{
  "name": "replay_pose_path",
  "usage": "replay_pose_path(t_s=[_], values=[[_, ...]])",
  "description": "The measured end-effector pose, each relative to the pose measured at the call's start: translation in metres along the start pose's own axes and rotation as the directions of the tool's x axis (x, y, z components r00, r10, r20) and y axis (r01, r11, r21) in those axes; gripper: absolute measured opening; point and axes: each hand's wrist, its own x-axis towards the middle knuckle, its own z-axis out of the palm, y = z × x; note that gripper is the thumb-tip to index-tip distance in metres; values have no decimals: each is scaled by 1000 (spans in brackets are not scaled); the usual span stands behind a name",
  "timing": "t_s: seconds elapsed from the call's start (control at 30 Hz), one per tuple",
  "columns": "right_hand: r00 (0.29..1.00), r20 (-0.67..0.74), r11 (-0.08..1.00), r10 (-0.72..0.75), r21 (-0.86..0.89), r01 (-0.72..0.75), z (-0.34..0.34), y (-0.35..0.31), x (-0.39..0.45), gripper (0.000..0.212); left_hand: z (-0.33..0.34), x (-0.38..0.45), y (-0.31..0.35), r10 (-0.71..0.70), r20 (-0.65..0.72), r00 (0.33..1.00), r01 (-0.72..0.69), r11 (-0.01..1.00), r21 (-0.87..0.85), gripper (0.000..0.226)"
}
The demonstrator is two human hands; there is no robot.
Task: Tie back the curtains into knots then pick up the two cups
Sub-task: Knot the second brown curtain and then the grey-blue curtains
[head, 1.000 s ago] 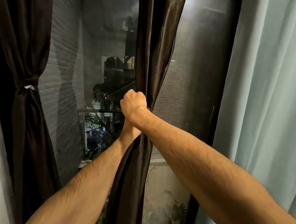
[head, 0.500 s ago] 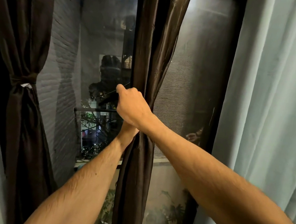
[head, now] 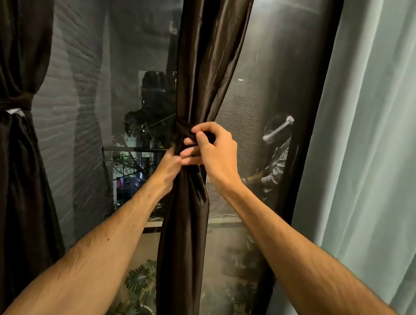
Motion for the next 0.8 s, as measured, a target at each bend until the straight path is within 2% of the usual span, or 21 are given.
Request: replay_pose_path(t_s=[0.1, 0.2, 0.27, 0.37, 0.47, 0.53, 0.67, 0.7, 0.8], values=[[1000, -29, 1000, -5, 24, 5, -15, 5, -1, 10, 3, 0, 6, 40, -101, 994, -34, 997, 64, 39], [998, -58, 998, 13, 58, -9, -25, 12, 0, 10, 9, 2, 18, 93, -145, 985, -69, 984, 163, 39], [998, -60, 1000, 13, 26, -11, -32, 17, 4, 4, 15, 1, 27, 131, -213, 968, -89, 977, 196, 42], [998, -67, 999, 7, -46, -10, -44, 21, 6, 1, 22, 0, 35, 132, -232, 964, -102, 985, 140, 43], [997, -74, 983, -35, -183, 21, -55, 25, 8, 3, 28, -5, 36, 85, -226, 970, -105, 992, -77, 38], [999, -52, 984, -7, -176, -3, -61, 27, 7, 5, 32, -10, 37, 88, -183, 979, -123, 974, -190, 33], [998, 26, 996, 61, -69, -59, -67, 31, 6, 8, 27, -24, 38, 112, 62, 992, -93, 961, -259, 29], [998, 33, 997, 61, -58, -59, -68, 31, 6, 9, 25, -29, 40, 116, 123, 986, -77, 955, -285, 35], [997, 54, 998, 47, -45, -44, -66, 27, 3, 12, 20, -35, 41, 82, 212, 974, -17, 956, -292, 88]])
